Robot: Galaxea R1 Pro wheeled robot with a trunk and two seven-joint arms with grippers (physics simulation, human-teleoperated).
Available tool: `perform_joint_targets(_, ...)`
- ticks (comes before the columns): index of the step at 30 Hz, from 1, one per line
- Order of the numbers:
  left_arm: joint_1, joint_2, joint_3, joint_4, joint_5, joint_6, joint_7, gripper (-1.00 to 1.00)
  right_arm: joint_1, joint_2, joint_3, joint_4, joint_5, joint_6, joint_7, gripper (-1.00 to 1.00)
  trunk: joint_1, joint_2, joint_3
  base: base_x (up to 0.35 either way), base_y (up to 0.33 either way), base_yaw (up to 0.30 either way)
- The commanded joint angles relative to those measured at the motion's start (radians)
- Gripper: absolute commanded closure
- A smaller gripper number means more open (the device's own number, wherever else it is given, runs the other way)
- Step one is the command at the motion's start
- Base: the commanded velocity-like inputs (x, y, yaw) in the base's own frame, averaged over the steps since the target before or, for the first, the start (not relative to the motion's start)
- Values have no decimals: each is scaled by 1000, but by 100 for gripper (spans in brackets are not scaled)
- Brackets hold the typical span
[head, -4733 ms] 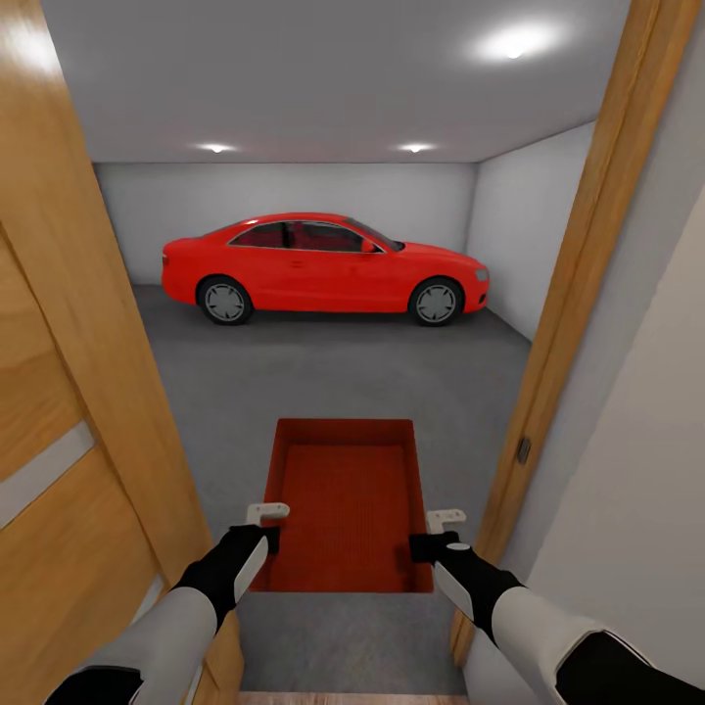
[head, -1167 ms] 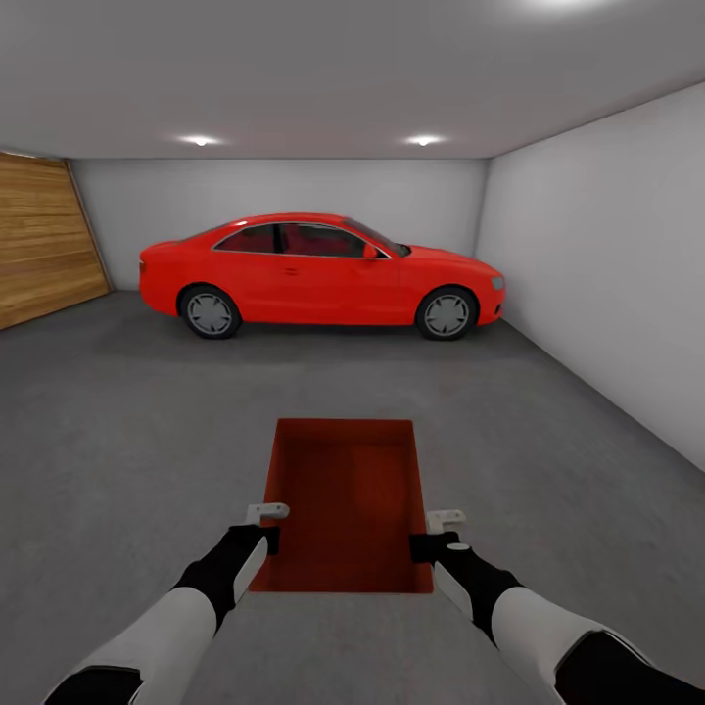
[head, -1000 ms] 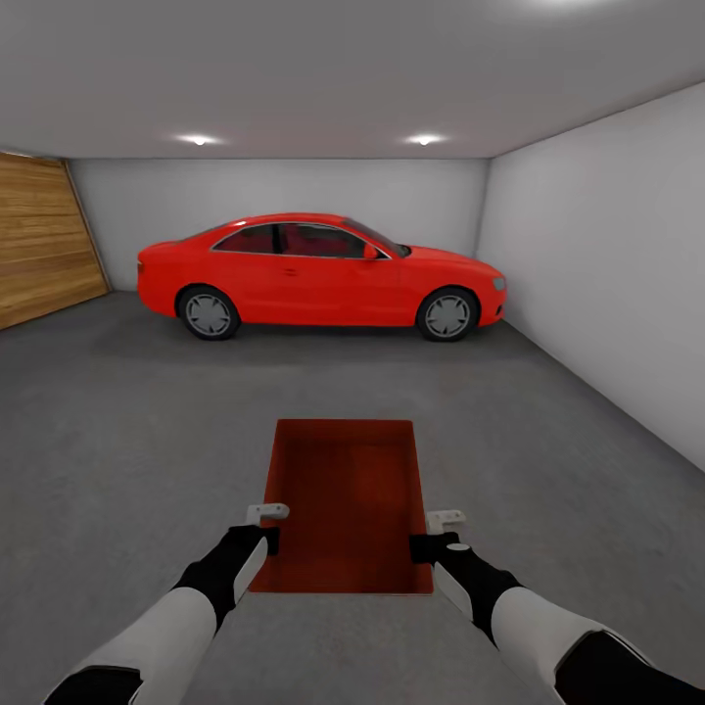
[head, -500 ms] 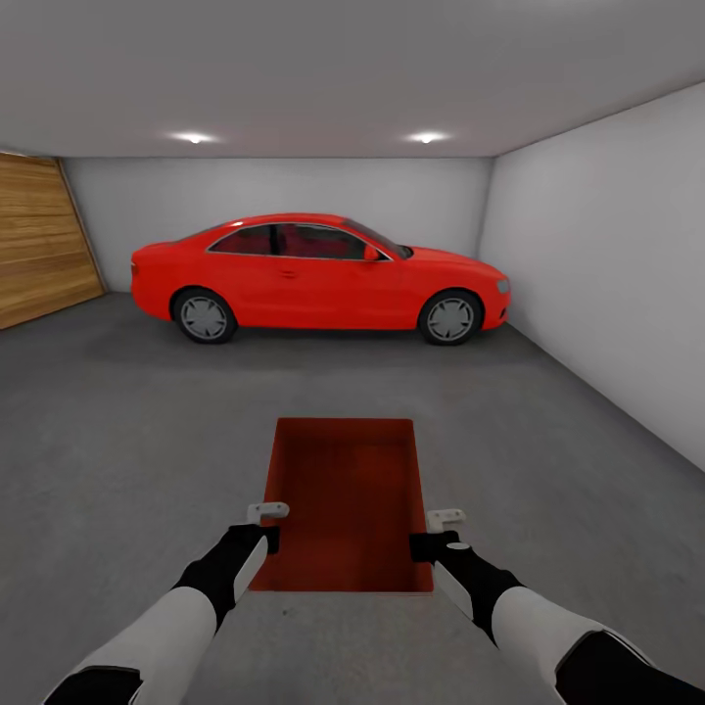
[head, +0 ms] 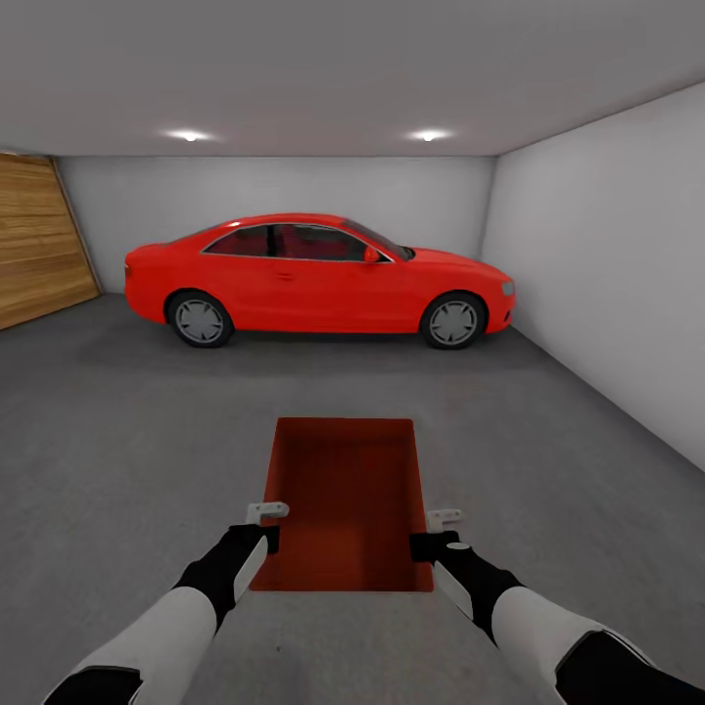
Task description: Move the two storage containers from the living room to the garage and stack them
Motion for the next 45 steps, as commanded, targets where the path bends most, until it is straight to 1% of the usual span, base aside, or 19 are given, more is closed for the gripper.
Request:
perform_joint_targets(1,-1,12,-5,-29,16,-2,6,100,0,-24,9,47,-30,7,-6,100,1,-2,-2,322,0,0)
perform_joint_targets(19,-1,11,-5,-28,16,-2,6,100,0,-24,9,47,-30,7,-6,100,1,-2,-2,322,0,-16)
perform_joint_targets(45,-1,11,-5,-28,16,-2,5,100,0,-24,9,47,-30,7,-6,100,1,-2,-16,322,0,-250)
